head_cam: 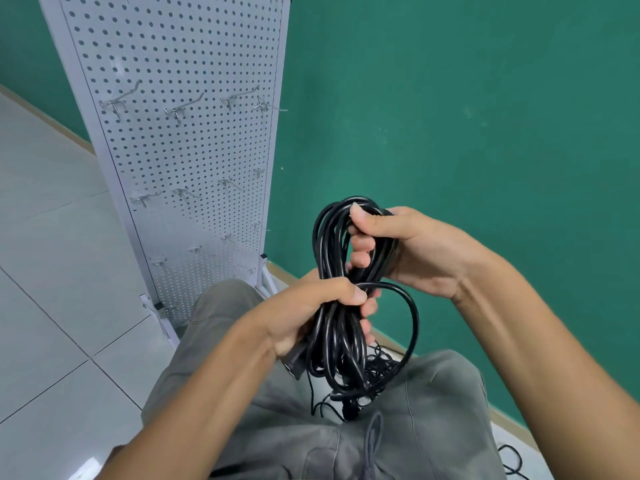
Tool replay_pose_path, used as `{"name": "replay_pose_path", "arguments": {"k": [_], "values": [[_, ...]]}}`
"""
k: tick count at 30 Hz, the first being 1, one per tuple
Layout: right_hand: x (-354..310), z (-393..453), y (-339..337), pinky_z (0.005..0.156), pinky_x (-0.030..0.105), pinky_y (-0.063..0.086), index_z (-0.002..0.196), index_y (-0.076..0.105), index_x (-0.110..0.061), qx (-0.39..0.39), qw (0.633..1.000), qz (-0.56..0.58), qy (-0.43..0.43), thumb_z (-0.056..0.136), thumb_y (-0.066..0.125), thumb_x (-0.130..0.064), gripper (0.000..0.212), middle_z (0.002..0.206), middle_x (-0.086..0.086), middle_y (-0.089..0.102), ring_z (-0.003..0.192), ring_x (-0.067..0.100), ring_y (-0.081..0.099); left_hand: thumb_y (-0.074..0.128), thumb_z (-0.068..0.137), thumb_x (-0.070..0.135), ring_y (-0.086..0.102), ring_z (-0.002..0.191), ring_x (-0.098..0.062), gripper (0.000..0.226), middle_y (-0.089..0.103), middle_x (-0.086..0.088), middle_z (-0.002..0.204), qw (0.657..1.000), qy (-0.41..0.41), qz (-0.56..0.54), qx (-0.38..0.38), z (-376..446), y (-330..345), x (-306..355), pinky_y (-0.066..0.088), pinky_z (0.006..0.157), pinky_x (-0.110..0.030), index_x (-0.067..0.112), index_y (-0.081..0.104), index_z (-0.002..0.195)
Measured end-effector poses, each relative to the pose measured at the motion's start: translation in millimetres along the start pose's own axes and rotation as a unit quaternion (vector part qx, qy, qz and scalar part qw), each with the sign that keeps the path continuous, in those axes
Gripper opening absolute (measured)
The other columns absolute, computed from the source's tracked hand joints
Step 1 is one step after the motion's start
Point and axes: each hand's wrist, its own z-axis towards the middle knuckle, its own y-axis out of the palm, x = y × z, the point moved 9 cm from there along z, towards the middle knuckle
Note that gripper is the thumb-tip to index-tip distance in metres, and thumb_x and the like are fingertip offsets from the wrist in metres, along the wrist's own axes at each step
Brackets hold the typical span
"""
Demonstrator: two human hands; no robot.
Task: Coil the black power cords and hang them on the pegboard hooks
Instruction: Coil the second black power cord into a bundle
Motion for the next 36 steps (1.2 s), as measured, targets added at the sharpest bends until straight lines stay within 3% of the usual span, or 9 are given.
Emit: {"name": "replay_pose_path", "arguments": {"k": [3,8,11,16,19,22,27,31,36], "values": [[13.0,6.5,-14.0,0.075,0.037,0.043,0.066,0.047,-0.021,0.123,0.992,-0.033,0.025,0.074,0.076,-0.051,0.043,0.055,-0.003,0.030,0.051,0.016,0.037,0.063,0.078,0.004,0.061,0.066,-0.026,0.027,0.062,-0.010,0.076,0.997,0.009,0.055,0.050,2.4,-14.3,-2.5,0.059,0.071,-0.038,0.013,0.056,0.103],[28.1,13.9,-37.5,0.067,0.038,0.044,0.065,0.039,-0.025,0.241,0.966,-0.088,0.022,0.080,0.080,-0.055,0.053,0.054,-0.005,0.025,0.046,0.015,0.031,0.075,0.080,0.001,0.066,0.073,-0.016,0.024,0.072,-0.008,0.086,0.962,0.058,0.207,0.167,6.2,-26.7,7.7,0.056,0.063,-0.026,0.005,0.065,0.102],[28.4,19.4,-37.1,0.070,0.036,0.049,0.071,0.053,-0.018,0.198,0.975,-0.087,0.056,0.082,0.078,-0.052,0.044,0.055,-0.001,0.037,0.048,0.017,0.039,0.081,0.071,0.005,0.065,0.084,-0.004,0.055,0.065,0.002,0.102,0.930,0.113,0.263,0.233,6.5,-35.6,14.3,0.057,0.073,-0.022,0.013,0.055,0.119],[17.5,15.0,-30.0,0.071,0.027,0.053,0.077,0.066,-0.012,0.057,0.970,-0.173,0.163,0.094,0.069,-0.035,0.029,0.072,0.004,0.053,0.063,0.018,0.051,0.072,0.076,-0.002,0.049,0.079,-0.003,0.048,0.050,0.022,0.085,0.910,0.148,0.332,0.201,11.3,-23.9,13.3,0.049,0.077,-0.025,0.018,0.052,0.115],[15.3,12.4,-27.5,0.078,0.028,0.050,0.082,0.061,-0.012,0.014,0.951,-0.237,0.198,0.100,0.062,-0.030,0.026,0.074,0.002,0.053,0.066,0.016,0.054,0.074,0.072,0.016,0.053,0.084,0.000,0.056,0.051,0.026,0.089,0.897,0.129,0.370,0.207,14.6,-25.9,5.1,0.053,0.087,-0.033,0.032,0.051,0.120],[17.1,14.1,-25.3,0.081,0.030,0.052,0.085,0.060,-0.007,0.004,0.938,-0.287,0.195,0.103,0.059,-0.028,0.028,0.077,0.005,0.056,0.069,0.018,0.058,0.072,0.070,0.022,0.051,0.080,-0.001,0.052,0.049,0.023,0.091,0.893,0.102,0.391,0.197,16.9,-29.6,-0.4,0.052,0.082,-0.032,0.035,0.048,0.114],[13.4,15.5,-24.2,0.075,0.033,0.053,0.110,0.062,0.001,0.072,0.905,-0.396,0.141,0.103,0.059,-0.030,0.032,0.091,0.007,0.062,0.071,0.020,0.064,0.070,0.080,0.011,0.041,0.064,-0.006,0.036,0.043,0.017,0.073,0.876,0.086,0.442,0.171,16.5,-29.7,-1.5,0.039,0.061,-0.023,0.032,0.045,0.096],[2.1,17.6,-23.1,0.058,0.028,0.042,0.094,0.068,0.005,0.168,0.849,-0.497,0.058,0.091,0.068,-0.041,0.046,0.068,0.005,0.057,0.059,0.021,0.053,0.069,0.080,0.009,0.036,0.051,-0.007,0.035,0.038,0.016,0.056,0.866,0.077,0.453,0.198,13.4,-34.2,1.7,0.031,0.049,-0.019,0.025,0.039,0.080],[-1.8,14.2,-29.0,0.047,0.023,0.034,0.078,0.065,0.001,0.241,0.834,-0.496,-0.003,0.089,0.070,-0.042,0.045,0.061,0.003,0.054,0.055,0.017,0.044,0.075,0.074,0.024,0.050,0.062,-0.009,0.032,0.058,0.004,0.073,0.842,0.090,0.461,0.265,8.1,-37.7,6.8,0.043,0.059,-0.031,0.023,0.052,0.096]]}}
